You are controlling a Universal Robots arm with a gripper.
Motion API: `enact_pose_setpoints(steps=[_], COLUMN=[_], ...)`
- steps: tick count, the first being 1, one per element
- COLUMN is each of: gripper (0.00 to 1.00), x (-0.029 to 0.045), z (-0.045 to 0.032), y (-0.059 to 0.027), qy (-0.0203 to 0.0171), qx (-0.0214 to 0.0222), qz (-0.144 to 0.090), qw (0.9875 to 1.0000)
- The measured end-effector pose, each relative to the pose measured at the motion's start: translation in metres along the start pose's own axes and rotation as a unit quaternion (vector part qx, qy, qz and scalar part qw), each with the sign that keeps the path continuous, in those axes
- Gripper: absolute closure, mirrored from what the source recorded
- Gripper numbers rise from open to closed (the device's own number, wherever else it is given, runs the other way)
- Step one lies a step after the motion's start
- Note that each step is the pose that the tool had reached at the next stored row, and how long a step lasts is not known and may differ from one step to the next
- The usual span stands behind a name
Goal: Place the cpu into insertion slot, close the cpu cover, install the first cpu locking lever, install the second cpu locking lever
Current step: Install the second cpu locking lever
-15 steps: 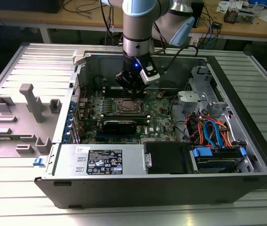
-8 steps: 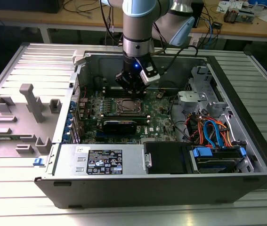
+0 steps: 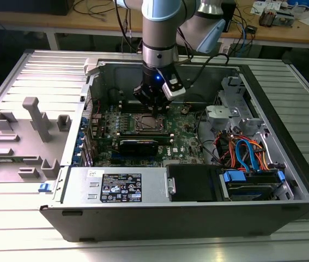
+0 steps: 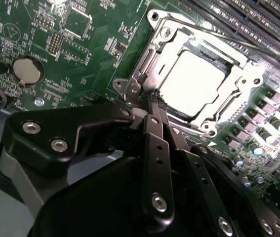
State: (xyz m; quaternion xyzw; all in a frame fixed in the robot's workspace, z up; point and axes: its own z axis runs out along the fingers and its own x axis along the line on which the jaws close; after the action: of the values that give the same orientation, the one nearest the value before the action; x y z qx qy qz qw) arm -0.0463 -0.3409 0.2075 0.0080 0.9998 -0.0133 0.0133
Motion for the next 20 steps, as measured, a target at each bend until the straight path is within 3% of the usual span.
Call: enact_pose_setpoints(steps=[3, 8, 14, 20], gripper=[0.89, 0.89, 0.89, 0.89], x=[0.0, -0.0006, -0.0008, -0.001], z=[-0.0017, -0.0187, -0.0185, -0.0268], y=[-0.0004, -0.001, -0.0079, -0.0105], qy=[0.0, -0.0001, -0.0001, 0.0], qx=[0.0001, 0.0016, 0.0027, 0.0049], qz=[0.0, 0.0, 0.0, 0.0], qw=[1.0, 1.0, 1.0, 1.0])
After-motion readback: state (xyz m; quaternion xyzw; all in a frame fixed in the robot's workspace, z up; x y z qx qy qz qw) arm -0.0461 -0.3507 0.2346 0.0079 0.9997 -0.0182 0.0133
